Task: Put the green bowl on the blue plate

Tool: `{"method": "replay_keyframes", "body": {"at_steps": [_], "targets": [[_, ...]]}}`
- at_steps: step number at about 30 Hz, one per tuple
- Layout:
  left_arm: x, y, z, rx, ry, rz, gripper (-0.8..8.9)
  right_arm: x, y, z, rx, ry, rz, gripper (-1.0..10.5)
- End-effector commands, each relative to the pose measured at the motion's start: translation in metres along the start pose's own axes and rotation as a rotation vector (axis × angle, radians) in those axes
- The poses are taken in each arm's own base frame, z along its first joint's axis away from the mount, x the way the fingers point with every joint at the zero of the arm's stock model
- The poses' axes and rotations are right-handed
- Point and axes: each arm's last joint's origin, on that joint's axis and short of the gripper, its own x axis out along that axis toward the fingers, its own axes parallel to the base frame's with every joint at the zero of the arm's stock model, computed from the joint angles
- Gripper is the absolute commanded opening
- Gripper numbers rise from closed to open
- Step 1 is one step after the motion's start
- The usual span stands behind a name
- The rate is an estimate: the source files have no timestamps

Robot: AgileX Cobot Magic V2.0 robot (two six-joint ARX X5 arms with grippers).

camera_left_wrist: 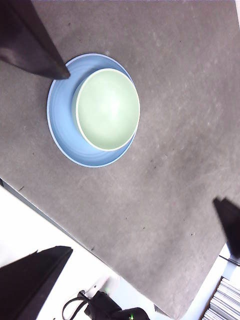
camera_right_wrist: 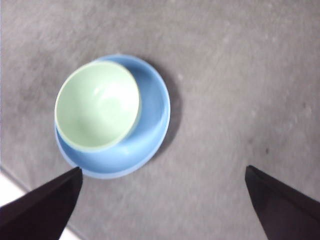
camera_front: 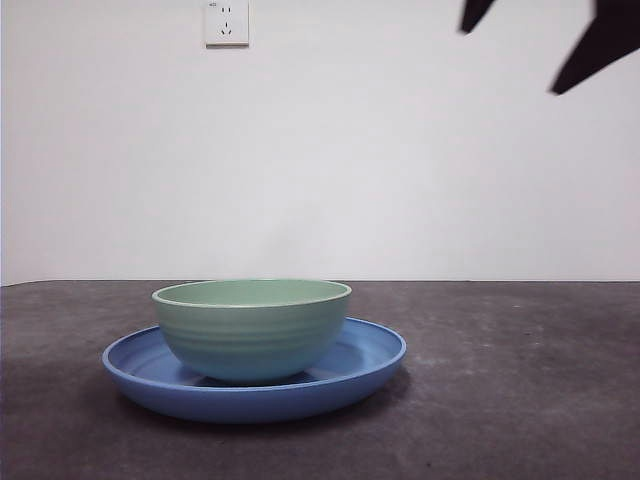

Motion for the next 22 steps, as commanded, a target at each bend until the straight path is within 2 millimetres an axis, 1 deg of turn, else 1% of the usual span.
{"method": "replay_keyframes", "body": {"at_steps": [1, 6, 10, 13, 17, 22], "targets": [[-0.001, -0.001, 0.003, 0.007, -0.012, -0.002, 5.32, -0.017, 0.004, -0.025, -0.031, -0.046, 0.006, 5.2], [-0.001, -0.001, 0.003, 0.007, -0.012, -0.002, 5.32, -0.042, 0.007, -0.075, -0.063, -0.144, 0.02, 5.2], [-0.001, -0.001, 0.003, 0.007, -0.012, -0.002, 5.32, -0.052, 0.007, -0.111, -0.087, -0.217, 0.031, 5.2], [-0.001, -0.001, 0.003, 0.007, -0.013, -0.002, 5.32, -0.059, 0.007, -0.129, -0.098, -0.275, 0.037, 5.2], [-0.001, -0.001, 0.003, 0.007, -0.012, -0.002, 5.31, -0.067, 0.008, -0.143, -0.086, -0.331, 0.048, 5.2], [-0.001, -0.001, 0.003, 0.01, -0.012, -0.002, 5.31, -0.07, 0.009, -0.146, -0.093, -0.355, 0.051, 5.2]]}}
